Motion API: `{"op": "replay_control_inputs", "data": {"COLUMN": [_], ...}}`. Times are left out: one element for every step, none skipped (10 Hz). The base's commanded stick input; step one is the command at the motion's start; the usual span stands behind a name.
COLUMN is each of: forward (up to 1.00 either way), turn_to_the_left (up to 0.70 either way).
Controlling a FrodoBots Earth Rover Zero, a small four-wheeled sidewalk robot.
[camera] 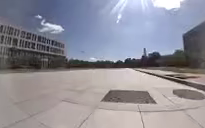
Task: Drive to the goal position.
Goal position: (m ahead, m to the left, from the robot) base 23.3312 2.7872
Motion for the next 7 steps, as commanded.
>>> {"op": "replay_control_inputs", "data": {"forward": [0.7,0.7,0.7,0.7,0.7,0.7,0.7], "turn_to_the_left": [0.01,0.01,0.01,0.01,0.01,0.01,0.01]}}
